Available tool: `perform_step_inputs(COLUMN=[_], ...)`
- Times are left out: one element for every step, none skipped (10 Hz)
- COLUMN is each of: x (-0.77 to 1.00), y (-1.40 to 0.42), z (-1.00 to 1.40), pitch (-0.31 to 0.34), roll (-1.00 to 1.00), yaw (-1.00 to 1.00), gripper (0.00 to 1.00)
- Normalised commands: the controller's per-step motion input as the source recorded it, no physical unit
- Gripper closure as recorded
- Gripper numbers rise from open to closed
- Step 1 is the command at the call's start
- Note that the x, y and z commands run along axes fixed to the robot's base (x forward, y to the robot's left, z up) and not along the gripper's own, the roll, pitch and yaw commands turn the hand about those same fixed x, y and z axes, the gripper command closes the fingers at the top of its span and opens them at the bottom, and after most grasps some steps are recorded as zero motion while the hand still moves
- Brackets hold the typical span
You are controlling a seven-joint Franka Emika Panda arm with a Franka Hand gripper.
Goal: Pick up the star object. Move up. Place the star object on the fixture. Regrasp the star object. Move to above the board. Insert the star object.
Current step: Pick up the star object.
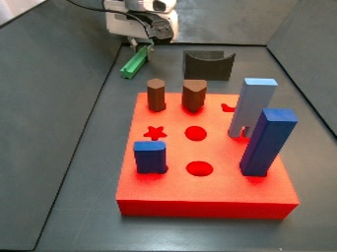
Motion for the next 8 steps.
perform_step_inputs(x=[0.00,0.00,0.00,0.00,0.00,0.00,0.00,0.00], y=[0.00,0.00,0.00,0.00,0.00,0.00,0.00,0.00], z=[0.00,0.00,0.00,0.00,0.00,0.00,0.00,0.00], pitch=[0.000,0.000,0.000,0.000,0.000,0.000,0.000,0.000], roll=[0.00,0.00,0.00,0.00,0.00,0.00,0.00,0.00], yaw=[0.00,0.00,0.00,0.00,0.00,0.00,0.00,0.00], gripper=[1.00,1.00,1.00,1.00,1.00,1.00,1.00,1.00])
